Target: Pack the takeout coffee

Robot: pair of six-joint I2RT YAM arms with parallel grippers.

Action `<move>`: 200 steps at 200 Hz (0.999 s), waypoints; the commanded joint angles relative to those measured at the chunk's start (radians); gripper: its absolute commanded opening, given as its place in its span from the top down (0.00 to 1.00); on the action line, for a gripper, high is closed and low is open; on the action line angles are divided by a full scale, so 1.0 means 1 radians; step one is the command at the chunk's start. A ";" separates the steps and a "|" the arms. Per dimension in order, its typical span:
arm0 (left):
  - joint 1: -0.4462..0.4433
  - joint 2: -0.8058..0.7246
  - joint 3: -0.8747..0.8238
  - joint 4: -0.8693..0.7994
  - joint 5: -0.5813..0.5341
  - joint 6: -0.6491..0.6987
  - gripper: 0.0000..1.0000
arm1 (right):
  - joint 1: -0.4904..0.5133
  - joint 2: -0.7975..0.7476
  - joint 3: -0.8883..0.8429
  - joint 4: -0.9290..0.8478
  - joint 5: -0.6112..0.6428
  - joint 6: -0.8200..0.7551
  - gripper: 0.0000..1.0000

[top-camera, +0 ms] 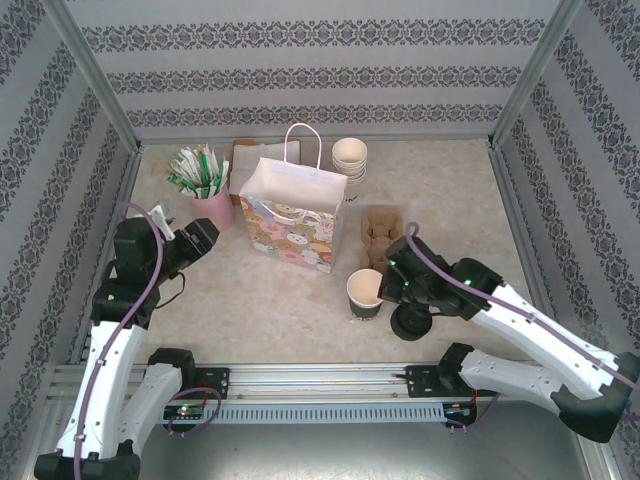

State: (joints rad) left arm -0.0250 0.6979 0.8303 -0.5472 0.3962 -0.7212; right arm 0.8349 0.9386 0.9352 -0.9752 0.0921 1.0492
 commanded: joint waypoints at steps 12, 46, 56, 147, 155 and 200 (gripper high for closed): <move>-0.003 -0.003 0.004 -0.075 -0.012 0.034 0.41 | 0.010 0.003 -0.120 0.129 0.038 0.051 1.00; -0.003 -0.006 -0.010 -0.065 -0.012 0.038 0.40 | 0.013 -0.002 -0.214 0.177 0.041 0.082 1.00; -0.003 -0.005 -0.015 -0.060 -0.012 0.037 0.40 | 0.015 -0.001 -0.226 0.183 0.030 0.078 1.00; -0.004 0.000 -0.041 -0.037 -0.007 0.031 0.40 | 0.051 -0.017 -0.200 0.112 0.099 0.045 1.00; -0.003 0.000 -0.040 -0.037 -0.008 0.033 0.40 | 0.057 -0.018 -0.199 0.117 0.105 0.038 1.00; -0.004 0.000 -0.038 -0.046 -0.009 0.038 0.40 | 0.080 -0.018 -0.175 0.082 0.152 0.001 0.96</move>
State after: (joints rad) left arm -0.0250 0.7052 0.7975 -0.5919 0.3885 -0.7048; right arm 0.9016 0.9298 0.7238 -0.8345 0.1810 1.0851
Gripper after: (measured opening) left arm 0.602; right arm 0.053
